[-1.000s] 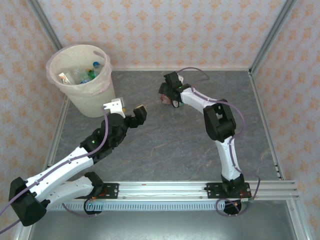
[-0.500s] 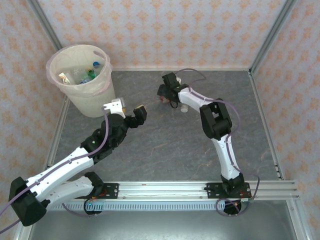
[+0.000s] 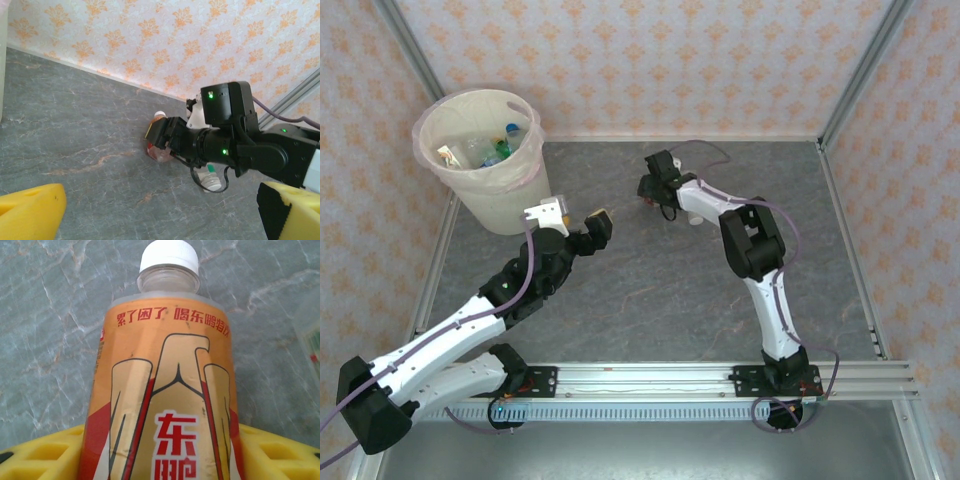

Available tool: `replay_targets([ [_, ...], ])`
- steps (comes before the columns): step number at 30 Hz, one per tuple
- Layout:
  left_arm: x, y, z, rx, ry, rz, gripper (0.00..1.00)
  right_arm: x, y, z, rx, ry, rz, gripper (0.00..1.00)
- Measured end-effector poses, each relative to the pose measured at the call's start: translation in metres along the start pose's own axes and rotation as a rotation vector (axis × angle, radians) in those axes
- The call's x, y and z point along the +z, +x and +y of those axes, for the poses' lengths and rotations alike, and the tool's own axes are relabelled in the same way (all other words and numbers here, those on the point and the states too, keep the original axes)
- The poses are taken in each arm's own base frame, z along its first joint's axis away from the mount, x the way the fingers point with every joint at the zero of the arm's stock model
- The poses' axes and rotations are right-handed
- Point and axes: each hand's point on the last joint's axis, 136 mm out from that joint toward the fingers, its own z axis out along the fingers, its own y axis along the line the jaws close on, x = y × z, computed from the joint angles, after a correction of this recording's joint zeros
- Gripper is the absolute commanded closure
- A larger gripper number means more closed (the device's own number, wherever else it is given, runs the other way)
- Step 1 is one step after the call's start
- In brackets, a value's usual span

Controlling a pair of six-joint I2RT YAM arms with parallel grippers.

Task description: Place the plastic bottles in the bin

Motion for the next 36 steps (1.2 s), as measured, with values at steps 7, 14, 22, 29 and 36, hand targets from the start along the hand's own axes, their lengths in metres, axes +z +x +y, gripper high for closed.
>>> replay_targets([
  [7, 0.002, -0.009, 0.010, -0.062, -0.017, -0.016, 0.01, -0.063, 0.032, 0.004, -0.115, -0.053, -0.051, 0.40],
  [14, 0.010, -0.019, 0.017, -0.187, 0.032, -0.013, 0.06, -0.163, 0.044, 0.042, -0.270, -0.266, -0.261, 0.40],
  [22, 0.018, -0.020, 0.001, -0.284, 0.155, 0.033, 0.08, -0.209, 0.084, 0.055, -0.434, -0.388, -0.378, 0.39],
  [29, 0.031, 0.000, -0.021, -0.319, 0.263, 0.138, 0.10, -0.238, 0.092, 0.075, -0.506, -0.458, -0.453, 0.39],
  [36, 0.038, 0.014, -0.033, -0.315, 0.318, 0.208, 0.17, -0.253, 0.098, 0.088, -0.546, -0.496, -0.482, 0.39],
])
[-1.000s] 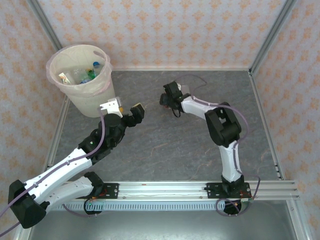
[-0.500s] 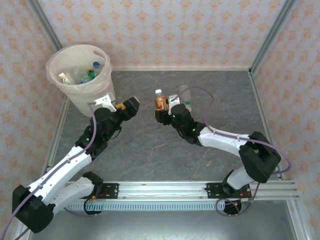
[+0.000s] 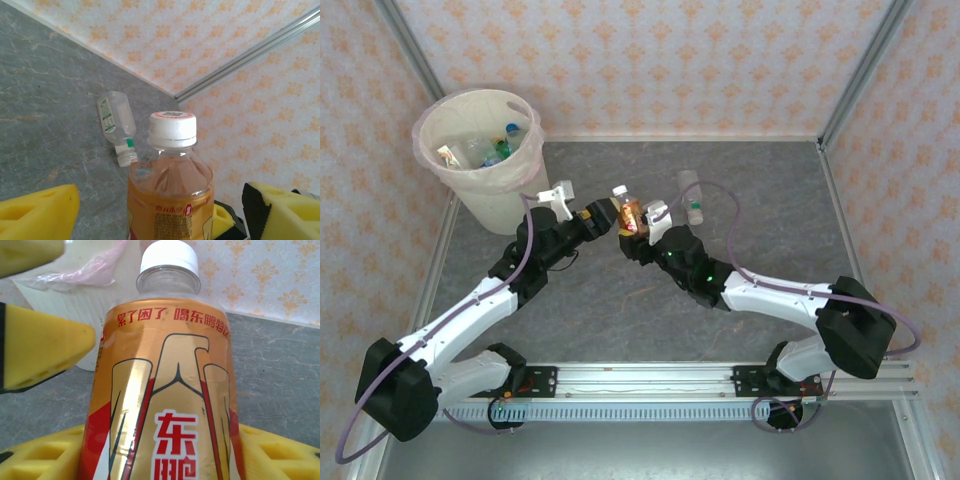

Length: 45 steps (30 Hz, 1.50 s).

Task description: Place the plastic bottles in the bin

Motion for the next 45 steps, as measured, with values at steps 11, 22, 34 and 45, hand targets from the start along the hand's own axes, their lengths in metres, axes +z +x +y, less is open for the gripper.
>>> replay_targets([
  [11, 0.010, -0.015, -0.009, 0.039, 0.006, -0.015, 0.28, -0.008, -0.003, 0.020, -0.036, -0.048, -0.010, 0.39],
  [22, 0.021, -0.008, -0.002, 0.048, -0.007, 0.024, 0.39, -0.011, -0.003, 0.025, -0.053, -0.060, -0.006, 0.39],
  [34, 0.025, -0.005, -0.008, 0.048, 0.023, 0.050, 0.56, -0.011, -0.001, 0.024, -0.056, -0.058, 0.002, 0.39],
  [45, 0.024, -0.005, -0.012, 0.051, 0.039, 0.055, 0.74, -0.011, 0.000, 0.024, -0.046, -0.056, 0.008, 0.21],
])
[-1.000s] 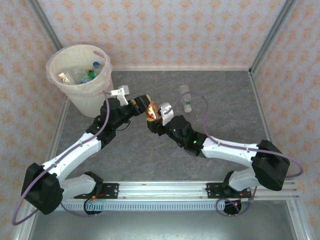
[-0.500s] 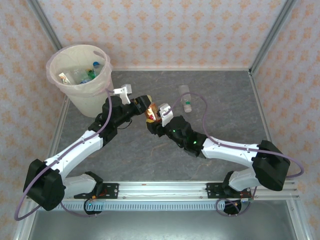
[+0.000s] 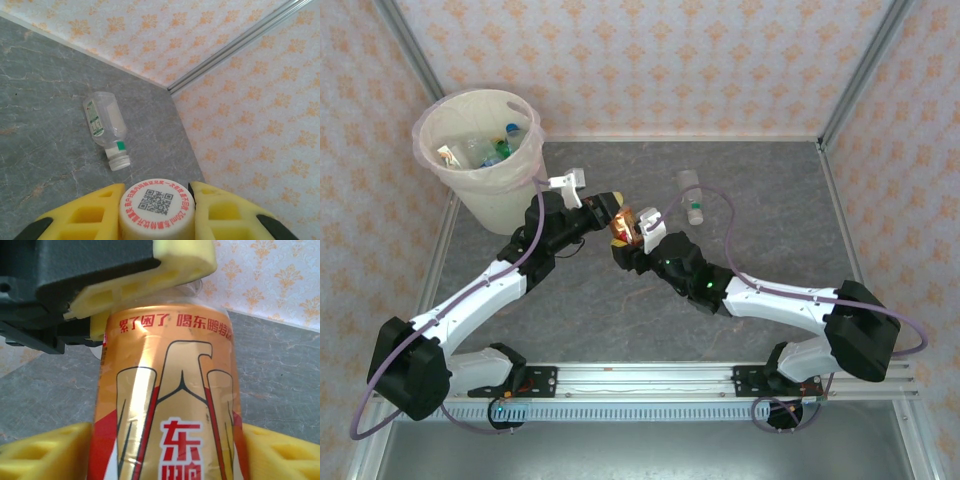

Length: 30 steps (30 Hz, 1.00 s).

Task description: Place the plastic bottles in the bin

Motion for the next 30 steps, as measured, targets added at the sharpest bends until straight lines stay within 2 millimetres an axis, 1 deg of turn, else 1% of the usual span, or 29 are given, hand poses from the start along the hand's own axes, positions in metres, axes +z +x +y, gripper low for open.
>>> replay_targets([
  [2, -0.001, -0.001, -0.001, 0.001, 0.000, -0.005, 0.74, 0.000, 0.000, -0.001, 0.005, 0.004, 0.000, 0.16],
  [4, -0.003, -0.003, -0.003, 0.007, 0.006, -0.012, 0.74, 0.000, 0.000, -0.002, 0.013, 0.012, -0.002, 0.05],
  [6, -0.007, -0.007, -0.007, 0.014, 0.012, -0.027, 0.74, 0.000, 0.000, -0.003, 0.018, 0.019, -0.003, 0.00],
  [11, -0.018, -0.016, -0.013, 0.036, 0.009, -0.065, 0.74, -0.001, -0.002, -0.009, 0.030, 0.056, -0.012, 0.00],
  [15, -0.020, -0.021, -0.014, 0.036, -0.005, -0.079, 0.74, -0.003, -0.006, -0.011, 0.044, 0.070, -0.026, 0.00],
  [23, -0.034, -0.040, -0.023, 0.059, -0.025, -0.145, 0.74, -0.020, -0.021, -0.017, 0.085, 0.089, -0.084, 0.00],
  [30, -0.046, -0.063, -0.032, 0.098, -0.081, -0.205, 0.74, -0.035, -0.030, -0.023, 0.128, 0.091, -0.135, 0.00],
])
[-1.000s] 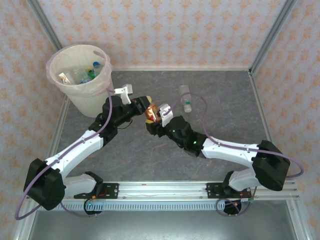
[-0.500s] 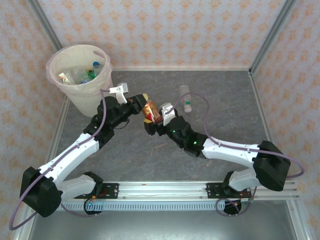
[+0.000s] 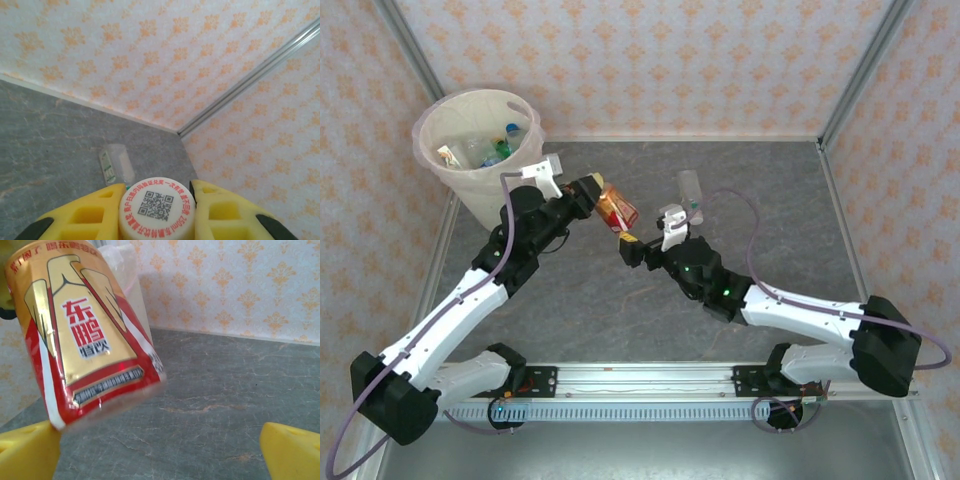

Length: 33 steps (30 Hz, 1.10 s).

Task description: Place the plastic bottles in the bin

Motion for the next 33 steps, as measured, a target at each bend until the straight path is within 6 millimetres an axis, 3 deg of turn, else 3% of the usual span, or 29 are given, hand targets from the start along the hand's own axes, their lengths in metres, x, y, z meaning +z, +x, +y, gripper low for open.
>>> replay_targets([
  [8, -0.013, -0.040, -0.001, 0.095, -0.126, -0.072, 0.74, -0.015, -0.021, -0.014, 0.055, 0.021, -0.067, 0.00],
  [17, -0.038, -0.120, 0.001, 0.176, -0.284, -0.224, 0.74, -0.032, -0.046, -0.004, 0.102, -0.052, -0.130, 0.00],
  [23, -0.047, -0.168, 0.028, 0.203, -0.449, -0.306, 0.73, -0.038, -0.049, 0.001, 0.109, -0.092, -0.142, 0.00],
  [33, -0.071, -0.247, 0.099, 0.164, -0.715, -0.453, 0.73, -0.050, -0.045, 0.000, 0.114, -0.121, -0.148, 0.00],
])
